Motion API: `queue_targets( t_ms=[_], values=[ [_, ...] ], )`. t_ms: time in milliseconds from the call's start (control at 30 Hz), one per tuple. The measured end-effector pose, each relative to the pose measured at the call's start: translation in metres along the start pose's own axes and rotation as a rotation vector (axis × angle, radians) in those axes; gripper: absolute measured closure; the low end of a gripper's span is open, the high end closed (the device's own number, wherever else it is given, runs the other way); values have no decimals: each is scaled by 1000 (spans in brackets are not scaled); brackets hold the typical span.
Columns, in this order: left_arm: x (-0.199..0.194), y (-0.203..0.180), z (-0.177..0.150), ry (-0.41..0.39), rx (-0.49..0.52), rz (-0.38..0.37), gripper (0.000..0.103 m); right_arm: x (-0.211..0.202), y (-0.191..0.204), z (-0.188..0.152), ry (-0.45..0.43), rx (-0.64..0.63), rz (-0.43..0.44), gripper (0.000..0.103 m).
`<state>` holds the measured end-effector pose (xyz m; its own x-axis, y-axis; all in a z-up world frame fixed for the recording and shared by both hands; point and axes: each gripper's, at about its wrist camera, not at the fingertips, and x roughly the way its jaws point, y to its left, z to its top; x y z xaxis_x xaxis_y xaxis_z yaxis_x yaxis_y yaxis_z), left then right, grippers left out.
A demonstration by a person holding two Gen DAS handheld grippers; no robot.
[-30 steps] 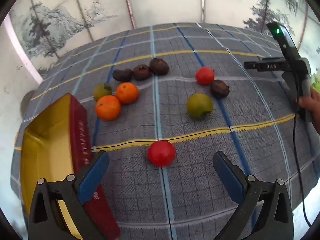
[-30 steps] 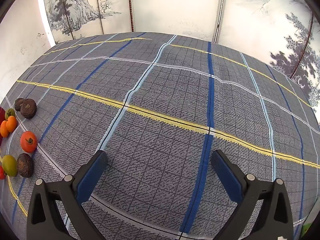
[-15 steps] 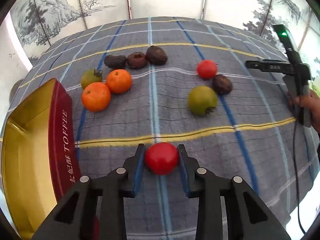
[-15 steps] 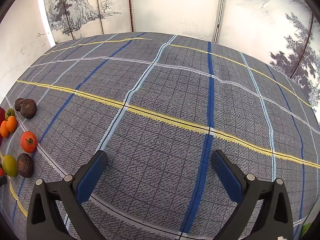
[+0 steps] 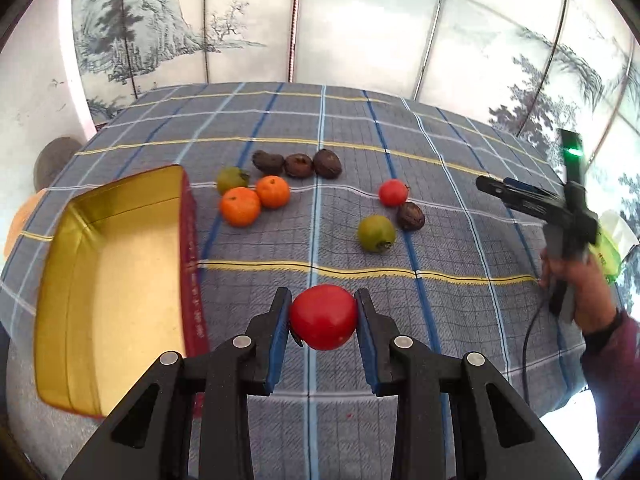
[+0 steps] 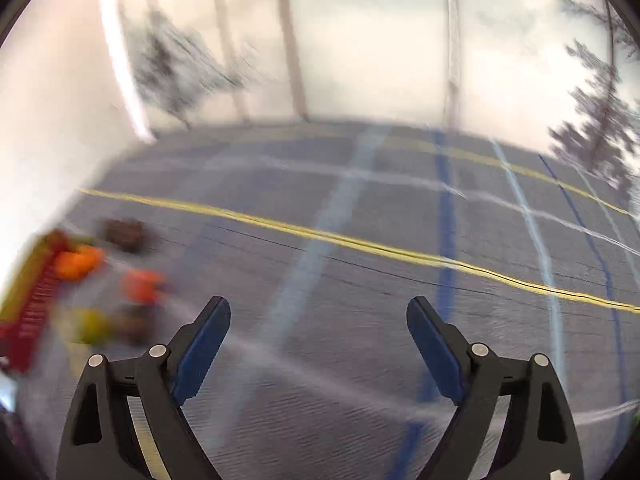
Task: Organize fruits
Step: 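Carry the red tomato into the gold tin and open the left gripper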
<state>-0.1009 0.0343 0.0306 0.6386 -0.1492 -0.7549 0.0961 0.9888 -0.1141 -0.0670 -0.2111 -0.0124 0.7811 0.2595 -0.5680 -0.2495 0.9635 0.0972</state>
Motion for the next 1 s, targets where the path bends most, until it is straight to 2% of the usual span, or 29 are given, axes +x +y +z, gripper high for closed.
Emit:
queue_targets(
  t_ms=[67,167,267,300,367,500,567,633,667,767,1000],
  values=[
    [-9,3,0,-7,4,12,70,-14,30,-2,-35,-54,89,15],
    [-20,8,-1,-30,0,28,70,-14,83,-10,-3,-148,196,16],
    [-26,17,-2,-37,-16,47,70,1,129,-14,43,-240,231,26],
    [-29,21,-2,-40,-25,48,70,9,141,-16,66,-266,233,33],
    [-34,32,-5,-44,-44,58,70,24,158,-18,98,-284,237,36],
    [-42,54,-10,-55,-82,77,70,50,172,-24,151,-305,190,36],
    [-45,63,-10,-58,-96,80,70,62,173,-25,191,-295,185,40],
    [-47,72,-10,-62,-106,87,70,67,173,-24,210,-292,181,68],
    [-48,76,-10,-65,-109,90,70,72,173,-23,228,-283,180,70],
    [-49,88,-7,-71,-111,94,70,70,173,-23,232,-265,181,71],
    [-23,134,10,-22,-136,115,69,46,196,-35,214,-208,301,71]
  ],
)
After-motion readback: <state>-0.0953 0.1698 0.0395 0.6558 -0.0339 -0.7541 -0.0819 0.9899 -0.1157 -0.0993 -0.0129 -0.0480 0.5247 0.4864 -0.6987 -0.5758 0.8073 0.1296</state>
